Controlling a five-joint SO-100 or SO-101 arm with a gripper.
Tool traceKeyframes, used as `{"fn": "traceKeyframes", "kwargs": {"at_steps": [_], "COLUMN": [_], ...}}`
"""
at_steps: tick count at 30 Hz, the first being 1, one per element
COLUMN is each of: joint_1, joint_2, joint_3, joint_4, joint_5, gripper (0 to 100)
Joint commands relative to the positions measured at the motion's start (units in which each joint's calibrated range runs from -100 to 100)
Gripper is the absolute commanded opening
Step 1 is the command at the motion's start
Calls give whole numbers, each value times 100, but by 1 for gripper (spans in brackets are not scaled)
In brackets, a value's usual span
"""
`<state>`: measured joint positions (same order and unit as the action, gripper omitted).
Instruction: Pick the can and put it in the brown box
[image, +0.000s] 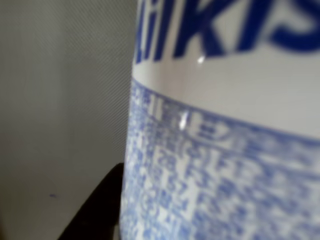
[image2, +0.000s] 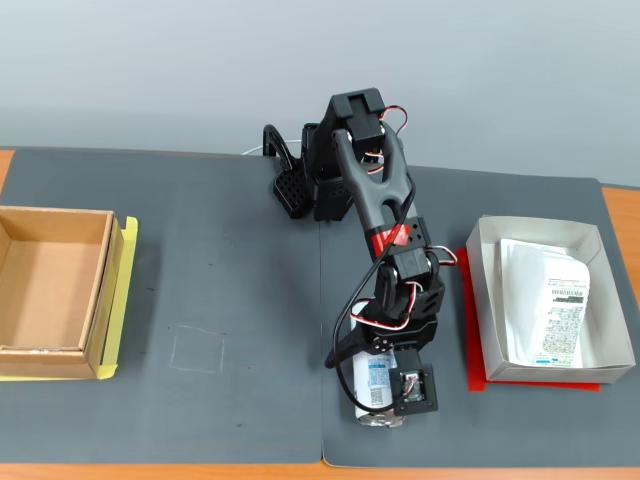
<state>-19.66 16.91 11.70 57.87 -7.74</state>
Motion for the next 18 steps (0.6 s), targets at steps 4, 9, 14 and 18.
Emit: {"fn": "traceKeyframes", "kwargs": {"at_steps": [4,9,14,18], "joint_1": [0,0,0,0], "joint_2": [-9,-1,-1,-1], "joint_3": [-292,-283,-292,-292], "joint_4": [-184,-254,-245,-228], "joint_5": [-8,34,34,29], "gripper": [45,45,39,27]}}
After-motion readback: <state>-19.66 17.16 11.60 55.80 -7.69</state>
